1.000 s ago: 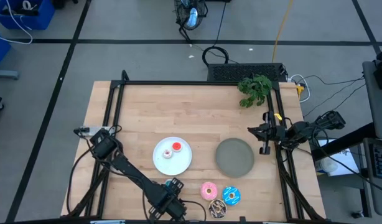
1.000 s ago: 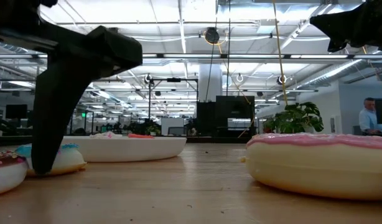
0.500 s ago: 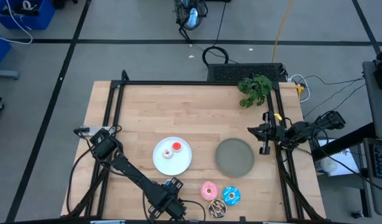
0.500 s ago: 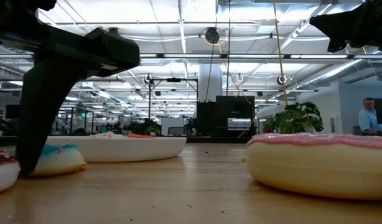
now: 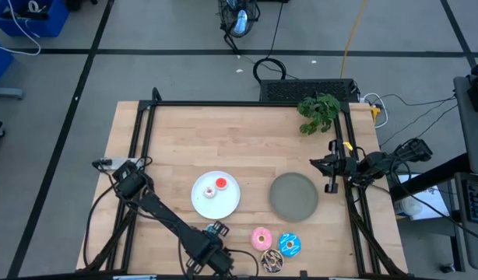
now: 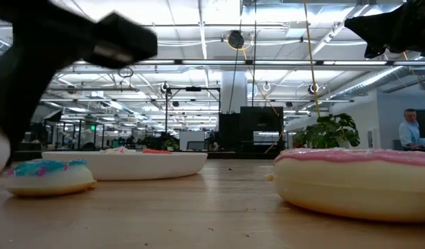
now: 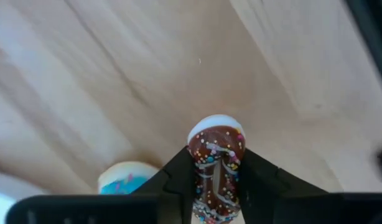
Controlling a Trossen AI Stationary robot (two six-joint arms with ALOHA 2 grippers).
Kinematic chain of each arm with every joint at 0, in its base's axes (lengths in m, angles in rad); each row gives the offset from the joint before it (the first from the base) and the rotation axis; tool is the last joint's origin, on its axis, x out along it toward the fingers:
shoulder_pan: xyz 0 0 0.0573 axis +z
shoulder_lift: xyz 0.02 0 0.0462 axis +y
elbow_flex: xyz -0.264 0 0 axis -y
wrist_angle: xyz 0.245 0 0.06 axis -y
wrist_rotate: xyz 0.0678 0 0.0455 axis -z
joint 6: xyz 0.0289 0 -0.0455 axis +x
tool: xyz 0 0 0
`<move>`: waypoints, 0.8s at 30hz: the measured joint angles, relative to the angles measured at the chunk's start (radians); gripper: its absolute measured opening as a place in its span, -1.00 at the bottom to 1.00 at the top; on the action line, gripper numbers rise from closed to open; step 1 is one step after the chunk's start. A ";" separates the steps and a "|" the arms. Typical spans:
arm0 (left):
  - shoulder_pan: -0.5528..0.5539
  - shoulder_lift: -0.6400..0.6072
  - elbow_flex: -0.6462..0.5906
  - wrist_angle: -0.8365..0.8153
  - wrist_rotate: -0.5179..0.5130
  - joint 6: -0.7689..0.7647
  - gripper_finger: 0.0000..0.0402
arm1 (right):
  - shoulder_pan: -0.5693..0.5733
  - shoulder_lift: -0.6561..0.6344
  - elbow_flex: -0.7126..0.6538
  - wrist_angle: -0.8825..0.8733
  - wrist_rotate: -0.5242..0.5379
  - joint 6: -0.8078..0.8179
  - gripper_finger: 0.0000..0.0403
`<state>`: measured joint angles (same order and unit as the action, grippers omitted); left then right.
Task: Pick & Place donuts
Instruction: Put the small black doughnut on the white plate
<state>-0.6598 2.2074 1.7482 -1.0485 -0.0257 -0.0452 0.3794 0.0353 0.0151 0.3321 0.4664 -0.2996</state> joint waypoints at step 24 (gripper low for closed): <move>0.239 -0.051 0.307 -0.460 -0.068 0.011 -0.55 | 0.000 0.001 0.000 -0.001 0.000 0.001 -1.00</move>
<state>-0.4210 2.1567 2.0549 -1.5084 -0.0937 -0.0340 0.3794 0.0366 0.0147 0.3315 0.4664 -0.2989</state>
